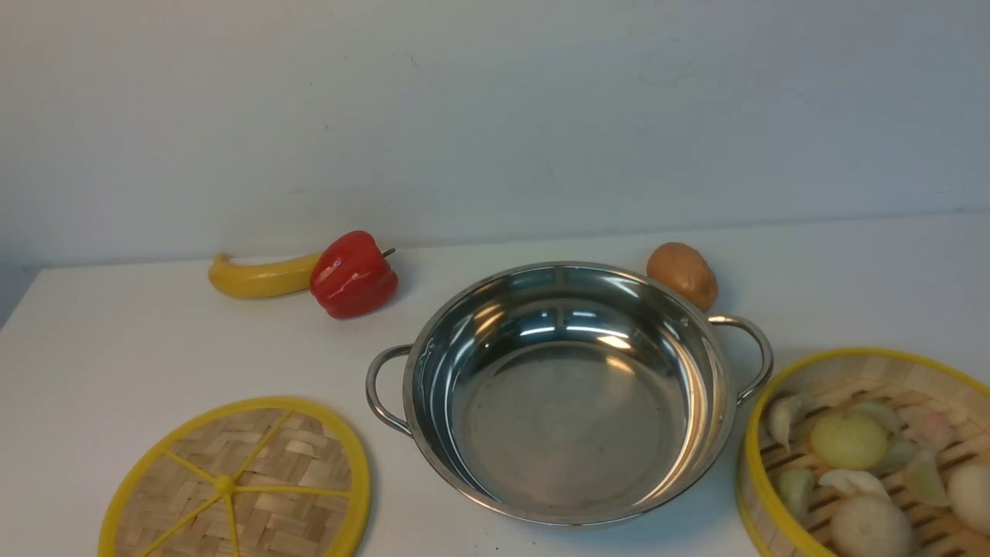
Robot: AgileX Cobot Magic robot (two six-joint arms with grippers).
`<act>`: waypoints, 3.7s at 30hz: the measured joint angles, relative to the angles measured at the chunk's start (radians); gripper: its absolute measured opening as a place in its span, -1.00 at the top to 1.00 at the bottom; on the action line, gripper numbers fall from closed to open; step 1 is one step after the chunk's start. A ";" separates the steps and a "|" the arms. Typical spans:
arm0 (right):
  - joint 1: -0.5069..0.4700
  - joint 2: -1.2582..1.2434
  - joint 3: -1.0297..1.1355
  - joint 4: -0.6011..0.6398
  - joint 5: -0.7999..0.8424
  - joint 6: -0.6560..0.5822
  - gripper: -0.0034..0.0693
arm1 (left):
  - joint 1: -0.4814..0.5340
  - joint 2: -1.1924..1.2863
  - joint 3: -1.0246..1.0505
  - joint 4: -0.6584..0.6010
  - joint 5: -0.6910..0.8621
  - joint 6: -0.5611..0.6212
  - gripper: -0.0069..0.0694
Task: Place the steamer in the pot on the white table, and put the lid on the steamer.
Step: 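Reach for and grasp the rim of the bamboo steamer holding the buns with the right gripper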
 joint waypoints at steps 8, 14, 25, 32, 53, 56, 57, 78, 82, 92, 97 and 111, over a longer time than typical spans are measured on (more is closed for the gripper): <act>0.000 0.000 0.000 -0.021 -0.036 0.020 0.22 | 0.000 0.000 0.000 -0.133 0.000 -0.062 0.19; 0.000 0.000 0.000 0.276 -0.133 0.204 0.22 | 0.000 0.000 0.000 -0.538 0.000 -0.227 0.19; 0.000 0.000 0.000 0.529 -0.149 0.294 0.22 | 0.000 0.000 0.000 -0.804 -0.012 -0.264 0.19; 0.000 0.000 0.001 0.569 -0.419 0.312 0.22 | 0.000 0.000 -0.004 -0.876 -0.160 -0.280 0.19; 0.000 0.750 -0.831 -0.153 0.806 0.102 0.22 | 0.001 0.671 -0.472 -0.670 0.107 0.243 0.19; 0.000 0.918 -0.854 -0.170 0.904 0.037 0.22 | 0.001 0.866 -0.530 -0.580 0.211 0.227 0.19; 0.000 0.976 -0.855 -0.171 0.916 0.019 0.22 | 0.001 0.933 -0.564 -0.532 0.246 0.210 0.19; 0.000 1.383 -0.858 -0.161 0.740 -0.008 0.22 | 0.002 1.274 -0.905 0.354 0.640 -0.404 0.19; 0.000 1.454 -0.858 -0.198 0.695 -0.002 0.22 | 0.002 1.274 -0.905 0.289 0.640 -0.363 0.19; -0.050 1.552 -0.858 -0.234 0.606 0.041 0.22 | 0.002 1.274 -0.906 0.243 0.640 -0.316 0.19; -0.121 1.609 -0.858 -0.155 0.533 0.030 0.22 | 0.002 1.274 -0.906 0.232 0.639 -0.313 0.19; -0.131 1.668 -0.868 -0.030 0.512 -0.101 0.55 | 0.002 1.274 -0.906 0.230 0.623 -0.313 0.19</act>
